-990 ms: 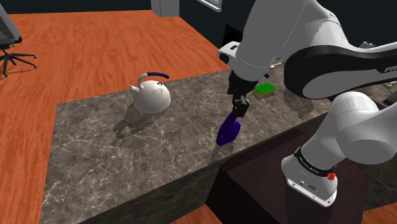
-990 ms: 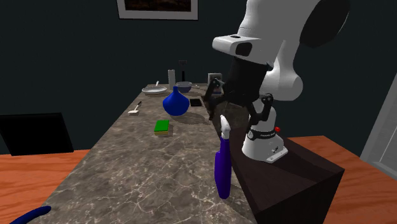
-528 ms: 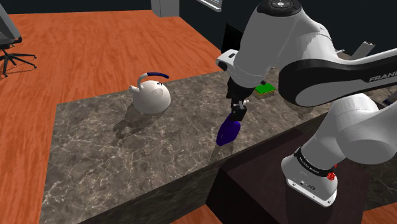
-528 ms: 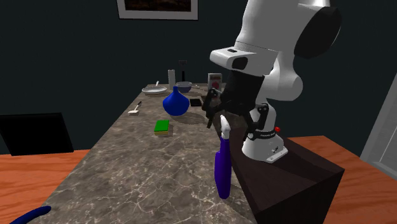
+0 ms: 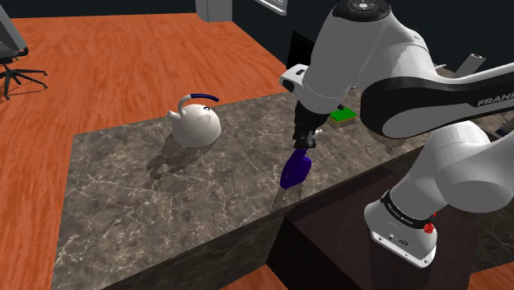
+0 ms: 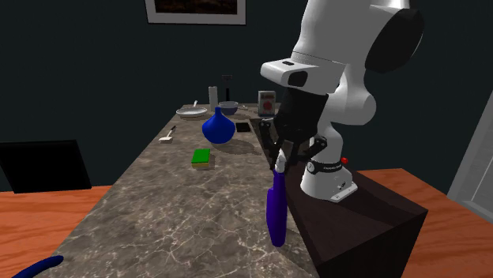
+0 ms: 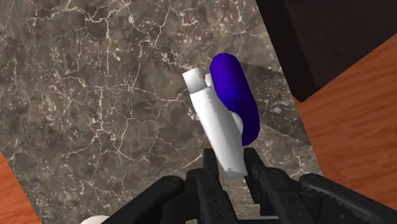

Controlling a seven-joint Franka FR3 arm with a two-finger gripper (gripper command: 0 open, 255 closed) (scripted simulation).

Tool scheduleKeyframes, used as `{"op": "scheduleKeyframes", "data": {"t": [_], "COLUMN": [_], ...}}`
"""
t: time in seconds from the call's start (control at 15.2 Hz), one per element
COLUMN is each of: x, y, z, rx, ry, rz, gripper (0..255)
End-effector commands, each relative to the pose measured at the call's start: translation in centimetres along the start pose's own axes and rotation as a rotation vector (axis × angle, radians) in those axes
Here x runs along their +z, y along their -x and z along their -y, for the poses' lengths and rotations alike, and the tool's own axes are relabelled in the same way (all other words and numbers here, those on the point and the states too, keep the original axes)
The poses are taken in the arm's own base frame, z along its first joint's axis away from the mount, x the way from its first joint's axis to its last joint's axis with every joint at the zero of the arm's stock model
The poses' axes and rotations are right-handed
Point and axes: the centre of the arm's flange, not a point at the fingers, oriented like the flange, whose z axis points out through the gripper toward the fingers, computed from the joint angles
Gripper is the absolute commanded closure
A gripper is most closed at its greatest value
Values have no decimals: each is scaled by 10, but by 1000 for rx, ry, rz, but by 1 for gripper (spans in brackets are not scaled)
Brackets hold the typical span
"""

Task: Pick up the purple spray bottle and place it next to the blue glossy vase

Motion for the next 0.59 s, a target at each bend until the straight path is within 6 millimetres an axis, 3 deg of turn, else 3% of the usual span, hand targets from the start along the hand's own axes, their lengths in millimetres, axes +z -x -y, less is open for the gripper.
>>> {"op": "scheduleKeyframes", "data": {"t": [0.0, 0.33, 0.53], "x": [0, 0, -15], "y": [0, 0, 0], "z": [0, 0, -4], "rx": [0, 0, 0], "ry": [0, 0, 0], "rz": [0, 0, 0], "gripper": [255, 255, 255]}}
